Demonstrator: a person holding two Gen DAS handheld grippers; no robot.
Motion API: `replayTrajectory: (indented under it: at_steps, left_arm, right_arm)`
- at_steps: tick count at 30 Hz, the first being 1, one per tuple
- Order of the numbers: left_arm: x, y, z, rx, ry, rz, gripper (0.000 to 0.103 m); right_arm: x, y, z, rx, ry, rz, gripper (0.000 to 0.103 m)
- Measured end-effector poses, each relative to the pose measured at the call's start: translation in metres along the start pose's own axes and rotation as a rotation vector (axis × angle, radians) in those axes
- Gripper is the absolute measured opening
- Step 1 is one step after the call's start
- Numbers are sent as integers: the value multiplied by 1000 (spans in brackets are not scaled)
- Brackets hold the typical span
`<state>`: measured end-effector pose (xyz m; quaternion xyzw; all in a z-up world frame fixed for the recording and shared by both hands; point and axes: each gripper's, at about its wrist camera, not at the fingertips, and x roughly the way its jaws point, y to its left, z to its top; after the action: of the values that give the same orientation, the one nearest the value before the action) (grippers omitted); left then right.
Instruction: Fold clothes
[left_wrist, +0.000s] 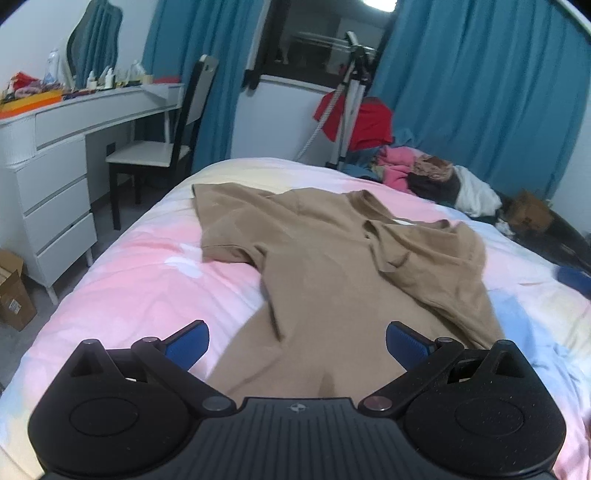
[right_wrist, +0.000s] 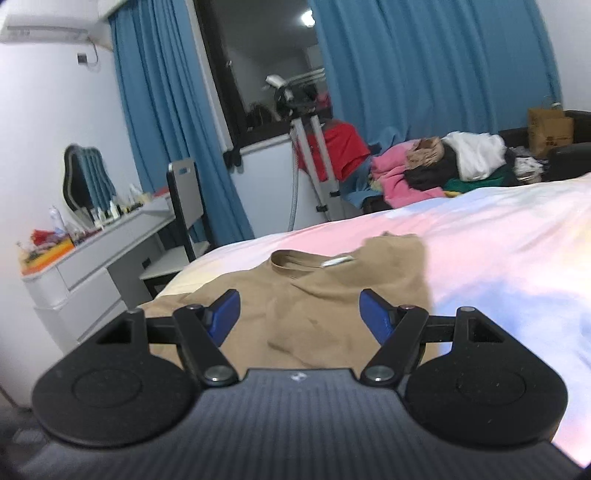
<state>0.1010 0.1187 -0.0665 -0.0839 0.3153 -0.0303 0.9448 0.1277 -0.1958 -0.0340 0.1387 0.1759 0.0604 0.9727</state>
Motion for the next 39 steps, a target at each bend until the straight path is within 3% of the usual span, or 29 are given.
replayTrajectory:
  at_steps: [7, 16, 22, 28, 30, 34, 36, 39]
  left_arm:
    - [-42, -44, -18, 139, -17, -89, 103]
    - [-52, -104, -59, 188, 123, -239, 101]
    - [-34, -141, -84, 92, 265, -402, 90]
    - [-6, -171, -111, -5, 401, -535, 66]
    - [3, -175, -119, -27, 436, -570, 50]
    - [11, -183, -131, -16, 469, -616, 31]
    - [12, -184, -135, -3, 473, -622, 6]
    - [11, -179, -134, -13, 478, -631, 2]
  right_arm:
    - [-111, -47, -23, 134, -46, -66, 74]
    - [-142, -64, -32, 117, -123, -116, 74]
    - [-147, -84, -33, 117, -153, -164, 74]
    - [-151, -114, -34, 195, -170, -207, 74]
    - [-149, -122, -36, 218, -163, -213, 74]
    - [-139, -129, -41, 238, -127, -219, 74]
    - [-134, -130, -42, 245, -107, -217, 74]
    - [-129, -129, -44, 243, -84, -212, 74]
